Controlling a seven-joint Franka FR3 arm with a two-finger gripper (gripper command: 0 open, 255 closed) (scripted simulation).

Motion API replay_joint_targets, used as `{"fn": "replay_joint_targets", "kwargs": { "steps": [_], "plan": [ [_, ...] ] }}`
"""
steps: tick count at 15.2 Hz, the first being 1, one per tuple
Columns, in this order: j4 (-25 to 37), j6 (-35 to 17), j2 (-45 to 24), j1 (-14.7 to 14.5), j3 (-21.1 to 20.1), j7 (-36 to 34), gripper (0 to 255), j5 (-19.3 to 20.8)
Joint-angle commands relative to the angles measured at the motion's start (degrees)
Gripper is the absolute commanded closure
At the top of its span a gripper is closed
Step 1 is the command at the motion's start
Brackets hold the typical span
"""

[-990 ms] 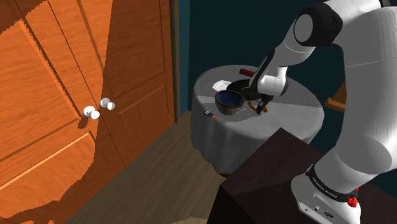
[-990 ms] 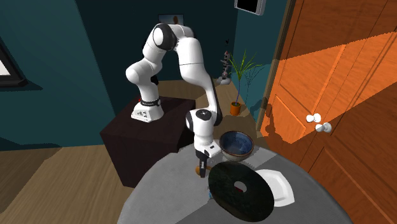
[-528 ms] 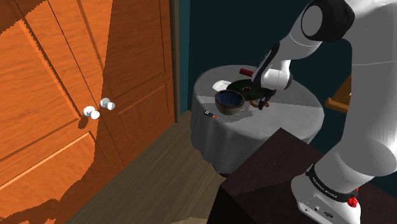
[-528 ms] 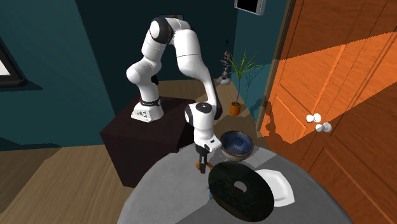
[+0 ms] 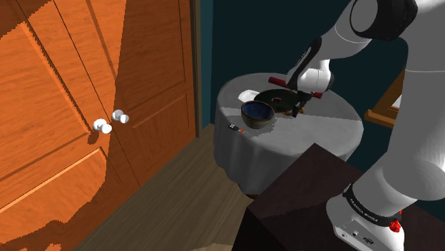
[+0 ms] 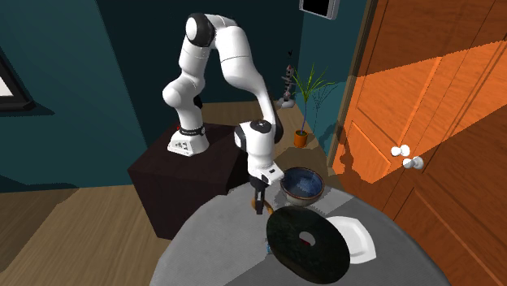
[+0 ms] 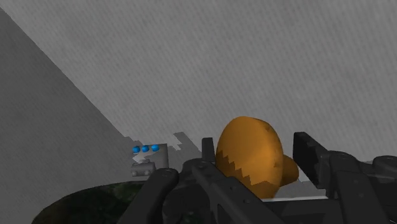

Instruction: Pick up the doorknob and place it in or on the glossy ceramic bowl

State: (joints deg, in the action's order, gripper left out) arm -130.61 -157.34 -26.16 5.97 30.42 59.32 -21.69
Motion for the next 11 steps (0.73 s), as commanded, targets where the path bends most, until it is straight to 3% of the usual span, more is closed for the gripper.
{"fn": "replay_joint_targets", "kwargs": {
  "steps": [1,11],
  "plan": [
    [-0.44,1.01,1.45,-1.02,1.36,-0.77,255,1.27],
    [-1.07,6.92,8.63,-6.15,7.84,-5.76,255,8.81]
  ]
}}
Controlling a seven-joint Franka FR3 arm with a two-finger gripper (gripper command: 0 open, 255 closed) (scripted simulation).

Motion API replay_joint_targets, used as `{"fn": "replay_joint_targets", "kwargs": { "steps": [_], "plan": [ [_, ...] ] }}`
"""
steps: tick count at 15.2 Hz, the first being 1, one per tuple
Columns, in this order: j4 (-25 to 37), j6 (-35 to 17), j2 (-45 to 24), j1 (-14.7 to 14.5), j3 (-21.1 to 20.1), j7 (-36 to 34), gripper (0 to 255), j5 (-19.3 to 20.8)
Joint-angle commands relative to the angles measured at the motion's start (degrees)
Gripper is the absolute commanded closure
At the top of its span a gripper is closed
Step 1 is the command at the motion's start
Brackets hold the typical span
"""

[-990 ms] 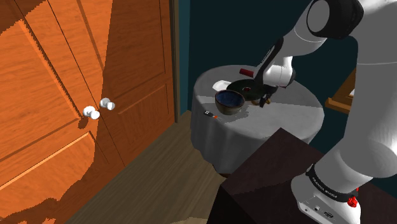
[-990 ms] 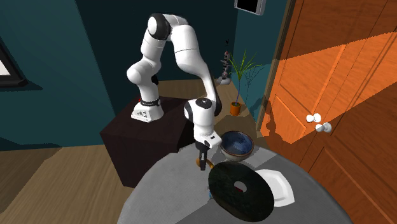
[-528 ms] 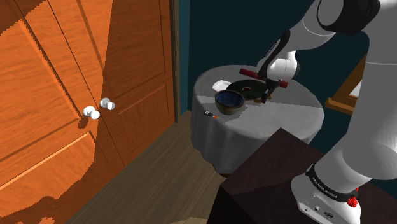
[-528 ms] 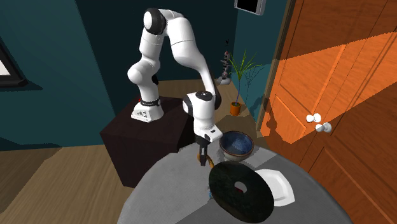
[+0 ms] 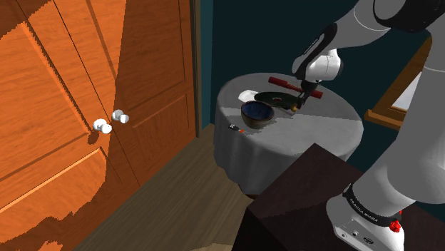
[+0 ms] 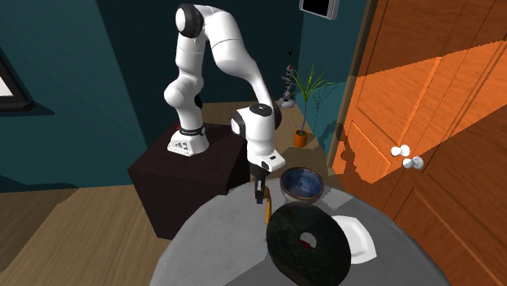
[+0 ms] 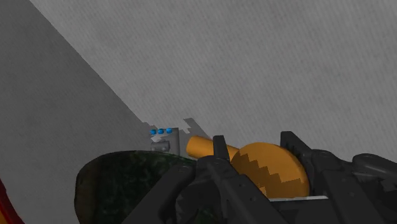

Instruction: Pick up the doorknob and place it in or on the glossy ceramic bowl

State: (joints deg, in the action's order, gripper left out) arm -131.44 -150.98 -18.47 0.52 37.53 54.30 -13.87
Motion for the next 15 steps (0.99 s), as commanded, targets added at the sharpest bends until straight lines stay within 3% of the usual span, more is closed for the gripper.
{"fn": "replay_joint_targets", "kwargs": {
  "steps": [1,4,15],
  "plan": [
    [-0.22,1.19,1.66,-1.16,1.29,-1.29,255,1.81],
    [-0.12,2.77,3.47,-2.22,2.63,-2.64,255,3.87],
    [2.46,4.79,1.99,-14.01,-0.61,-19.89,255,6.32]
  ]
}}
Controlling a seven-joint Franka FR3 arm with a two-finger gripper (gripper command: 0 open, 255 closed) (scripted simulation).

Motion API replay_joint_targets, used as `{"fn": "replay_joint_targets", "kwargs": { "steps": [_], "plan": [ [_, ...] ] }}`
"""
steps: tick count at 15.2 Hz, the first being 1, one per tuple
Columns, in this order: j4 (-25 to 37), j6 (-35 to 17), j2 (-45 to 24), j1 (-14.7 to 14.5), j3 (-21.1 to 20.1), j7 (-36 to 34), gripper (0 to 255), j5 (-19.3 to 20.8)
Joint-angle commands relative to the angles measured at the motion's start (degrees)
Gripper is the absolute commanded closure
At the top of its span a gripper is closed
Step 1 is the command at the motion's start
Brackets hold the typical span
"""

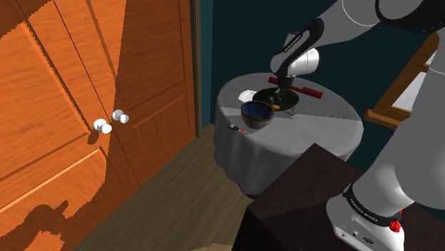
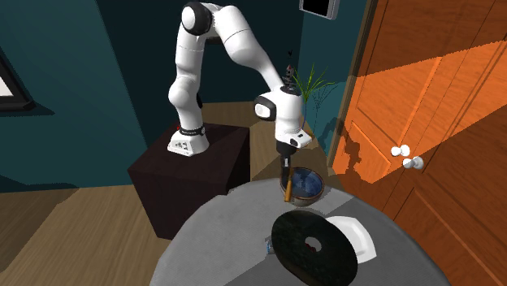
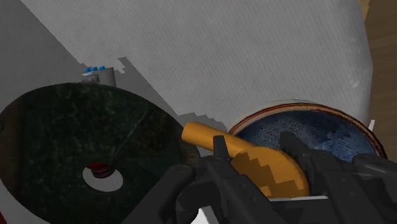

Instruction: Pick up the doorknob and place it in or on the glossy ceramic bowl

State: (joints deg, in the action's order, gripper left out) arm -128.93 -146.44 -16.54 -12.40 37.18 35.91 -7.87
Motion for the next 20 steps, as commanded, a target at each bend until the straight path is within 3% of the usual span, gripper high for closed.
{"fn": "replay_joint_targets", "kwargs": {
  "steps": [1,4,17,18,20],
  "plan": [
    [0.59,0.60,-0.37,-1.97,-0.67,-2.83,255,0.29],
    [2.95,1.84,-1.94,-4.44,-1.99,-6.67,255,0.01],
    [3.06,-4.77,-9.31,-0.71,-6.65,-2.97,255,-6.10],
    [3.06,-4.77,-9.31,-0.71,-6.64,-2.97,0,-6.10],
    [26.11,24.16,-20.26,2.21,-7.85,-0.74,0,-1.69]
  ]
}}
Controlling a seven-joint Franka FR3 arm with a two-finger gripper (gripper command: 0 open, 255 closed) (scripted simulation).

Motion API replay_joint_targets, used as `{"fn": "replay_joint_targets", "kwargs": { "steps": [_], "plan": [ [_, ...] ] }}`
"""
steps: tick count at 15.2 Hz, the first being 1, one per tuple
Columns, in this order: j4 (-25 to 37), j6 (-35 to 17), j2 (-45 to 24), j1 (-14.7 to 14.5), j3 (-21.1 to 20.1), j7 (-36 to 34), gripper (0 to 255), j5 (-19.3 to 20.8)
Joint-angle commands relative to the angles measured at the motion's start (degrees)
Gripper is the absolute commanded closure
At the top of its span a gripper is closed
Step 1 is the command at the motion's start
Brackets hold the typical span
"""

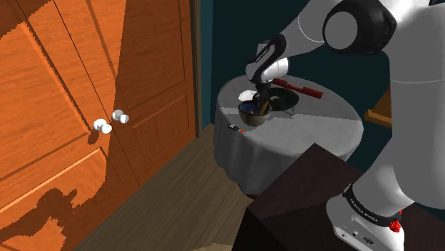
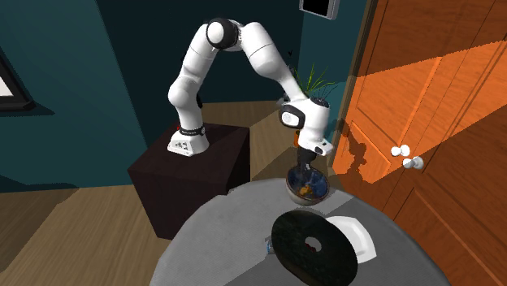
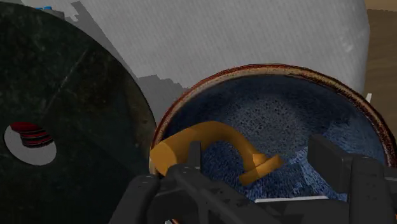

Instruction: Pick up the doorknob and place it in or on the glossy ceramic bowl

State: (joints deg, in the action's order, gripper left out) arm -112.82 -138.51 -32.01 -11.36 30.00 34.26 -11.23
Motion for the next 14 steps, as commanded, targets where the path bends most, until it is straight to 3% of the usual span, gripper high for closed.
{"fn": "replay_joint_targets", "kwargs": {
  "steps": [1,2,3,10,14],
  "plan": [
    [24.50,30.64,-12.72,4.05,-2.49,2.84,0,3.11],
    [42.66,46.04,-22.91,7.65,-4.50,4.98,0,4.52],
    [59.64,58.15,-32.32,11.01,-6.01,6.41,0,5.51],
    [48.19,50.43,-28.99,9.11,-5.51,6.76,0,5.59],
    [47.43,49.86,-28.81,9.00,-5.50,6.78,0,5.60]
  ]
}}
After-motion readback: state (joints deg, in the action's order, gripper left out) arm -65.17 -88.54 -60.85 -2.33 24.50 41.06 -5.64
